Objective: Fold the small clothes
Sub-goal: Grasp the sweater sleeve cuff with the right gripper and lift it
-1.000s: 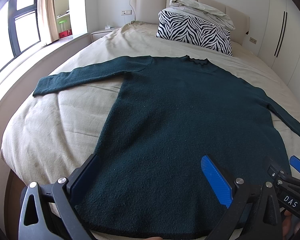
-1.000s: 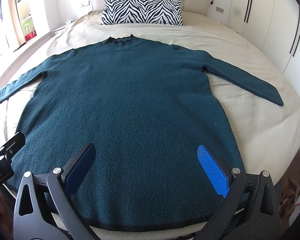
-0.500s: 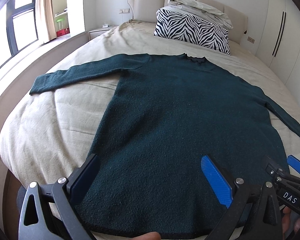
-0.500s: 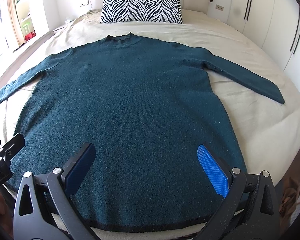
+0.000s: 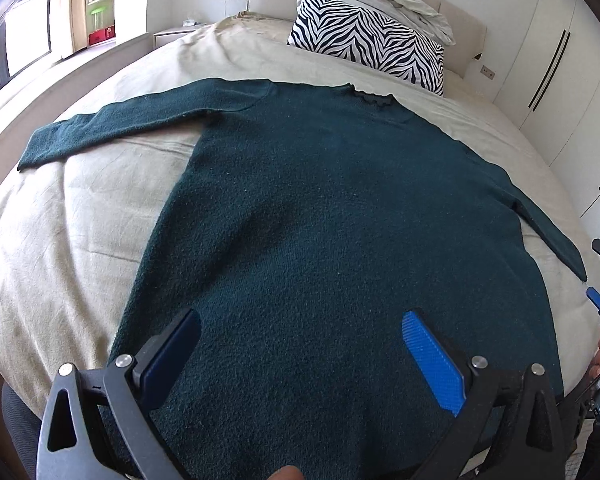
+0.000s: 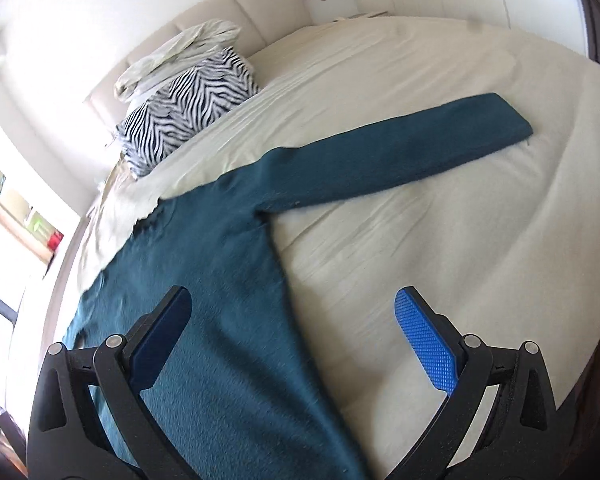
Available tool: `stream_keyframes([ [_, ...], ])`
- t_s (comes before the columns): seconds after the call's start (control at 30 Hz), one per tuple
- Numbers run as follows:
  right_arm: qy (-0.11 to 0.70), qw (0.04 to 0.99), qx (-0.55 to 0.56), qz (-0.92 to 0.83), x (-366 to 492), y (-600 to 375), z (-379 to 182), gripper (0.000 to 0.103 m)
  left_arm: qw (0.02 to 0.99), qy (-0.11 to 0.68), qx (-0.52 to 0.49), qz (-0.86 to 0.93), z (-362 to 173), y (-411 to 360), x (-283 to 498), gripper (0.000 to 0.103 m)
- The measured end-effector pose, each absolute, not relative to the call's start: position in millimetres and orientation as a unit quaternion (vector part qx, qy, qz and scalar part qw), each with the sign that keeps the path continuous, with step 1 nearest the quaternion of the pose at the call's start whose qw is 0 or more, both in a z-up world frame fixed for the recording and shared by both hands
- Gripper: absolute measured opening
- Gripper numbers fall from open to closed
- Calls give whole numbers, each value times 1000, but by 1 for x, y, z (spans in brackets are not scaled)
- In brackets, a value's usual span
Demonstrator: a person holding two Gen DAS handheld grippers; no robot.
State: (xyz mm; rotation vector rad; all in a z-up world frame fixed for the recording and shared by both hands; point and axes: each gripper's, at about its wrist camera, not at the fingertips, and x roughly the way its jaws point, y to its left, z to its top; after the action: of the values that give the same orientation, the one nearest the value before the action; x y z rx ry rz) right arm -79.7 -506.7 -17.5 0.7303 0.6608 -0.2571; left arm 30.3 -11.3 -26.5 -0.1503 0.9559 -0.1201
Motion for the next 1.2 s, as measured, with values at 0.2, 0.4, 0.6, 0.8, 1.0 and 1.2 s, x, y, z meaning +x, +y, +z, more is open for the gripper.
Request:
stream_keyframes([
  [0.2, 297, 802, 494, -160, -55, -651, -62, 80, 898, 427, -84, -72, -13, -32, 67, 103],
  [0.4, 264, 761, 567, -171, -30, -728, -101, 68, 870, 479, -91, -79, -27, -47, 107, 103],
  [0.6, 236, 754, 586, -181, -10, -776, -120, 41, 848, 492, -148, -130, -41, -59, 142, 102],
  [0.8, 259, 782, 531, -200, 26, -784, -105, 8, 829, 493, -176, -195, -46, -80, 173, 75],
  [1.0, 294, 882, 352, -104, 115, -671, -22, 7, 812, 490, -232, -217, -52, -76, 201, 72],
  [1.2, 335, 918, 195, 82, 193, -475, -3, 7, 781, 482, -319, -239, -61, -55, 221, 74],
])
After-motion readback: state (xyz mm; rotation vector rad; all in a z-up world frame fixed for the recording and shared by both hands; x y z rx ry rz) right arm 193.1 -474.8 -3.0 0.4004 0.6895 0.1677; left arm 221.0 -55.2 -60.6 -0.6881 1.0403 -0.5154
